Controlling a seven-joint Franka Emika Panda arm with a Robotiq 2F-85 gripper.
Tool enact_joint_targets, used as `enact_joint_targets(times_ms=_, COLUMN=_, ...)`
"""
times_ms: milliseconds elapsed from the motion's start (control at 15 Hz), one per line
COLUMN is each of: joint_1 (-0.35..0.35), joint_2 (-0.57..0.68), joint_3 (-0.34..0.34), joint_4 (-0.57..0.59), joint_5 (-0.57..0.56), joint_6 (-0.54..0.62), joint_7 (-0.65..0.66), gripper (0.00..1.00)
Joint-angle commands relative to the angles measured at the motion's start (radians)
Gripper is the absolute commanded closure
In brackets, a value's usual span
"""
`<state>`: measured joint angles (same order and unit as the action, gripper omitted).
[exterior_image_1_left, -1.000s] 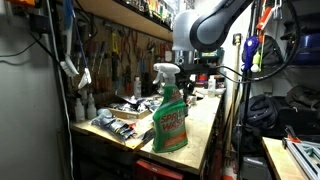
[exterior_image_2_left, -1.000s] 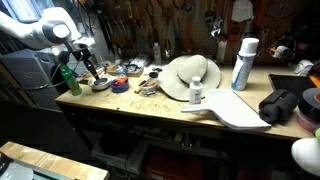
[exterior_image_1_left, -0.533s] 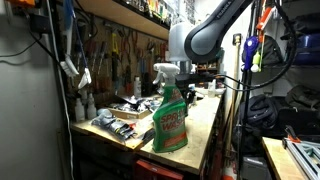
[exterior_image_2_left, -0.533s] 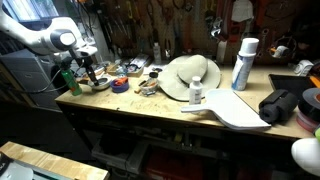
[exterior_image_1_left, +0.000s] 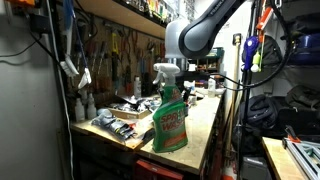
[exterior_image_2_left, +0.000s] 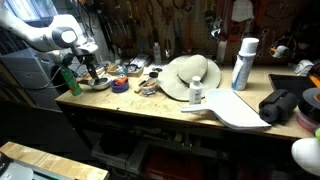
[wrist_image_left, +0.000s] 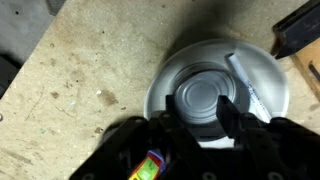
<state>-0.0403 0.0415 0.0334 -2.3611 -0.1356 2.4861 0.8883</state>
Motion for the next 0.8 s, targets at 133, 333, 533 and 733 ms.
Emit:
enact_joint_targets(times_ms=133, joint_1=0.02, joint_2=0.029, joint_3=-0.031, joint_4=0.015, joint_5=-0.004, joint_6=-0.019, joint_7=0.035, gripper=0.52)
enact_joint_targets(times_ms=333, joint_1=0.022, joint_2=0.044, joint_3=-0.038, joint_4=0.011, joint_5=0.008, joint_6=-0.011, joint_7=0.032, gripper=0.51)
enact_joint_targets(times_ms=533, joint_1=0.024, joint_2=0.056, joint_3=-0.042, joint_4=0.006, joint_5=0.024, joint_6=-0.004, joint_7=0.023, gripper=0.59)
enact_joint_targets(times_ms=733, joint_1=0.028, joint_2=0.061, joint_3=-0.041, joint_4=0.002, joint_5=0.05, joint_6=0.003, joint_7=0.014, gripper=0.79)
